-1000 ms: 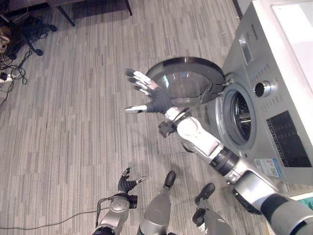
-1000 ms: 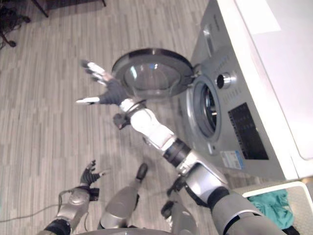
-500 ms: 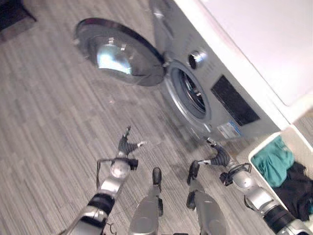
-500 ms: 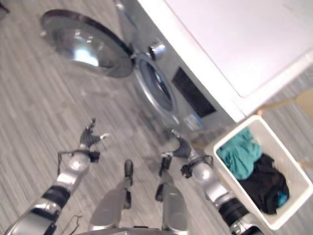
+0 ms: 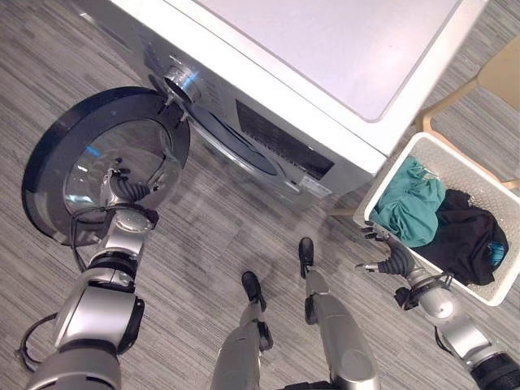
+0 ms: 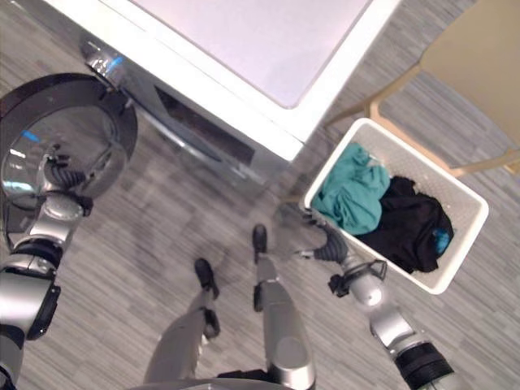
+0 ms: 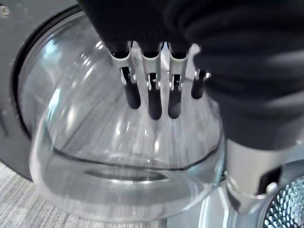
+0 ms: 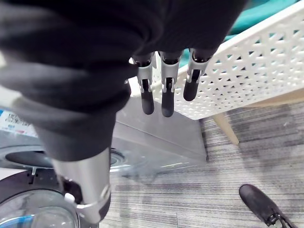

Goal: Grab the laundry basket,head to the washer,open it,put in the laundry and shut it.

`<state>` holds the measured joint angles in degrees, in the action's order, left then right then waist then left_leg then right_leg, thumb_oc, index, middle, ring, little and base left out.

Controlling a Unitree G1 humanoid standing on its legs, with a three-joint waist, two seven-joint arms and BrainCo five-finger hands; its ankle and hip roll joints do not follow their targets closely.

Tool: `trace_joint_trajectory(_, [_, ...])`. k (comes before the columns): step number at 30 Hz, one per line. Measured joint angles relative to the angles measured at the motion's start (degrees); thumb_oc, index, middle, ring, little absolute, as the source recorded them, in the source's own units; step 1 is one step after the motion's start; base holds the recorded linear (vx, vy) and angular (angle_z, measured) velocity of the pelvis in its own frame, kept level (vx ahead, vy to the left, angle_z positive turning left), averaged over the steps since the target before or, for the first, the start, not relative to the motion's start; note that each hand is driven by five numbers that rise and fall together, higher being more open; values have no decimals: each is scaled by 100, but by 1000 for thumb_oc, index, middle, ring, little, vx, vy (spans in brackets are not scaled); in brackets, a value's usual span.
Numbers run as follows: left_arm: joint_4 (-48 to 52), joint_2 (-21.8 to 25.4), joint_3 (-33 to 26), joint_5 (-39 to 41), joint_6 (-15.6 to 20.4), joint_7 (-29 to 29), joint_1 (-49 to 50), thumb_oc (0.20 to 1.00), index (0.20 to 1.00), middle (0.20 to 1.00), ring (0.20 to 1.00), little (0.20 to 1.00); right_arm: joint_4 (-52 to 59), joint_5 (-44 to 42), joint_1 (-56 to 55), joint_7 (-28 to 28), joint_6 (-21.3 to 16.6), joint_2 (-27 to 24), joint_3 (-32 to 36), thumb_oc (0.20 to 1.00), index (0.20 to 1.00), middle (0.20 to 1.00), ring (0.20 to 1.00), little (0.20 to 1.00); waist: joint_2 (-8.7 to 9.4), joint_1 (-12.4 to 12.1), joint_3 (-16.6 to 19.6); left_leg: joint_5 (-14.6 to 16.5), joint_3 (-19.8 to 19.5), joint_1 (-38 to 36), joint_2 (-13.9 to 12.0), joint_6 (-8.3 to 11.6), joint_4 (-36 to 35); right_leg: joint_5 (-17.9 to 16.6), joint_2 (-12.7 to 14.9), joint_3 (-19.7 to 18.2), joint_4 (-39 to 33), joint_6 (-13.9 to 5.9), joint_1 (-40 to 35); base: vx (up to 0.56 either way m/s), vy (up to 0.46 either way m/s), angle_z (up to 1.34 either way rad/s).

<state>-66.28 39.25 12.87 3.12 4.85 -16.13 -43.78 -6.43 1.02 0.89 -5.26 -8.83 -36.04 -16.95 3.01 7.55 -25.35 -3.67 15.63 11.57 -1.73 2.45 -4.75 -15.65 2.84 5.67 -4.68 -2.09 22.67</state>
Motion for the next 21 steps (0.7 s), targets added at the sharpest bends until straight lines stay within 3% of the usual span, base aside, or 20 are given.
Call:
trace_joint_trajectory(7, [-125,215,-771,-2,-250,59,945,1000,1000,1000,1000,1000,129,-387,-188,48,-78,71,339,1000,1000,1000,1000,1000,7,-42,-2,-6,-43,15,23,-5,7,2,28,27,-1,-3,-4,25,28,4])
trace_joint_trajectory(15, [153,200,-921,-10,-272,35,1674,1000,1000,1000,1000,1000,168,-382,-148,45,-80,154,364,1000,1000,1000,1000,1000,46,-182,7,37,-8,-292,23,-26,7,4,4,23,-1,-4,-304,28,5,-1])
trace_joint_trajectory(17, [781,12,-1058,50,-264,-11,2136,1000,1000,1000,1000,1000,182,-365,-64,38,-68,274,405,1000,1000,1000,1000,1000,91,-204,23,75,125,-440,62,-57,10,0,31,5,4,-7,-401,113,10,-37])
trace_joint_trajectory(18, [1840,-257,-1364,66,-187,-95,2894,1000,1000,1000,1000,1000,166,-351,50,27,-21,521,465,1000,1000,1000,1000,1000,135,-300,17,146,398,-646,33,-62,9,-76,-27,57,132,-108,-390,171,-24,-94])
trace_joint_trajectory(19, [2111,-544,-1415,69,-100,-96,3286,1000,1000,1000,1000,1000,157,-341,146,29,-5,619,420,1000,1000,1000,1000,1000,150,-423,17,239,638,-876,-25,-52,8,-72,-83,213,220,-115,-426,178,-57,-150])
trace_joint_trajectory(20, [2126,-1045,-1354,90,-45,-35,3632,1000,1000,1000,1000,1000,121,-311,325,44,15,667,296,1000,1000,1000,1000,1000,73,-555,27,327,1061,-1273,-170,-86,11,791,93,1521,258,43,-708,96,-129,-136])
trace_joint_trajectory(21, [2086,-1291,-1214,109,-49,21,3835,1000,1000,1000,1000,1000,135,-254,359,44,21,664,293,1000,1000,1000,1000,1000,-44,-612,166,351,1165,-1306,-298,-119,12,870,227,2054,553,94,-695,123,-124,-98])
